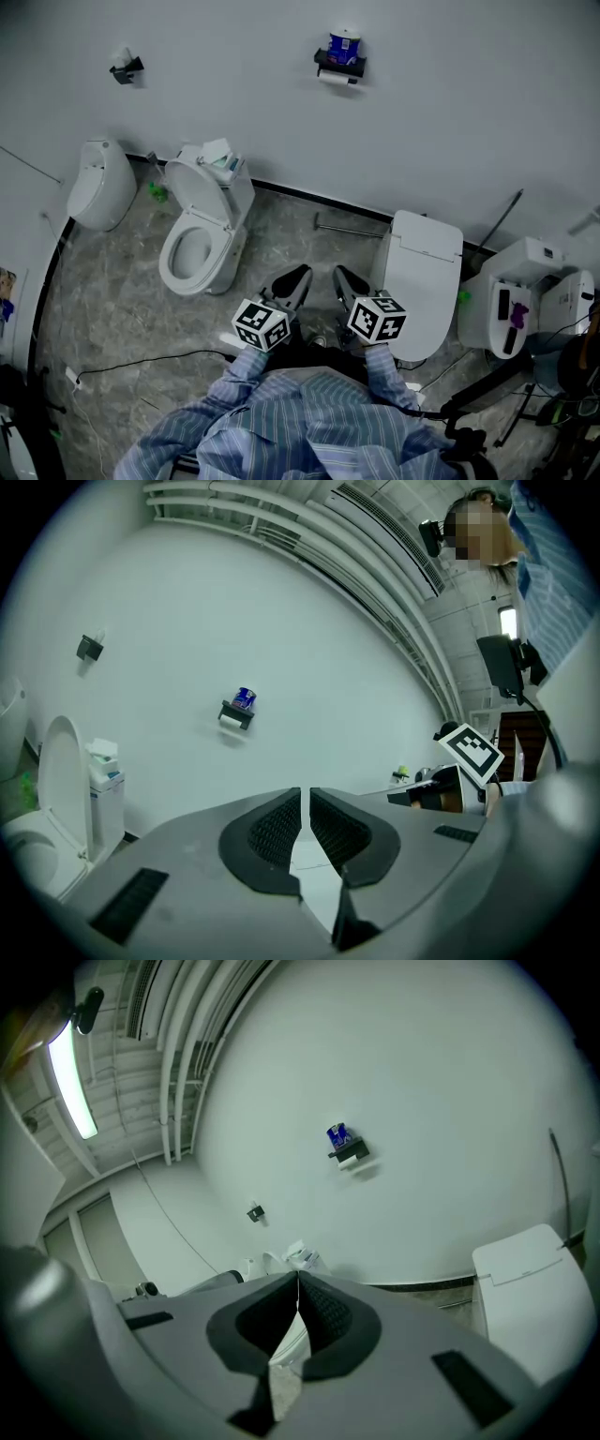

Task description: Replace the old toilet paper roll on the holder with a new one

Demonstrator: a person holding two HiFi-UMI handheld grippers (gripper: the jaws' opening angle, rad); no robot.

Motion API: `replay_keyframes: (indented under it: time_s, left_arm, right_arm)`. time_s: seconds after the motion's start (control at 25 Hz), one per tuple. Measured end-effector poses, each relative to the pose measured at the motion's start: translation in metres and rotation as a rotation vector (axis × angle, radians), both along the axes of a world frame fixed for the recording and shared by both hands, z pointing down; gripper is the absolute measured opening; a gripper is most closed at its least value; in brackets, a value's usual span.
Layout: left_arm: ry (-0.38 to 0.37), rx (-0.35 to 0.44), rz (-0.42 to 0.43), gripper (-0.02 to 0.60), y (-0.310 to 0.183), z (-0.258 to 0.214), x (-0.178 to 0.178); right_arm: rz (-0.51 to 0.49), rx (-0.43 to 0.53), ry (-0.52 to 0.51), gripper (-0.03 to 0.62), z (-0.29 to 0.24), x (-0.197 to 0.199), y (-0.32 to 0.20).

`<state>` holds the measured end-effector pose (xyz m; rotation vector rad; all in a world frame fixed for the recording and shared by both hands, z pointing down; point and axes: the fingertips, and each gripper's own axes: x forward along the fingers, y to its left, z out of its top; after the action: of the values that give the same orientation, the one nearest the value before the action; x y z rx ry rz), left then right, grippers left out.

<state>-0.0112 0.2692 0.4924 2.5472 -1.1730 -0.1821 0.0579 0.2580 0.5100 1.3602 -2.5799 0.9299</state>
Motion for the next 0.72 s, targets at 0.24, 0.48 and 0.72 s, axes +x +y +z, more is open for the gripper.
replay_keyframes:
  time_s: [0.24, 0.48, 0.72]
  left_arm:
    - [0.001, -0.005, 0.002, 0.029, 0.001, 0.003, 0.000]
    - [0.000, -0.008, 0.012, 0.029, -0.005, 0.004, 0.000]
    - [0.005, -0.011, 0.030, 0.029, -0.019, 0.003, 0.004]
  right_arm:
    - [-0.010, -0.006, 0.000, 0.006, 0.005, -0.002, 0.002]
    - [-0.016, -0.023, -0.017, 0.006, 0.008, -0.003, -0.002]
    - [-0.002, -0.034, -0.015, 0.006, 0.010, 0.003, -0.012]
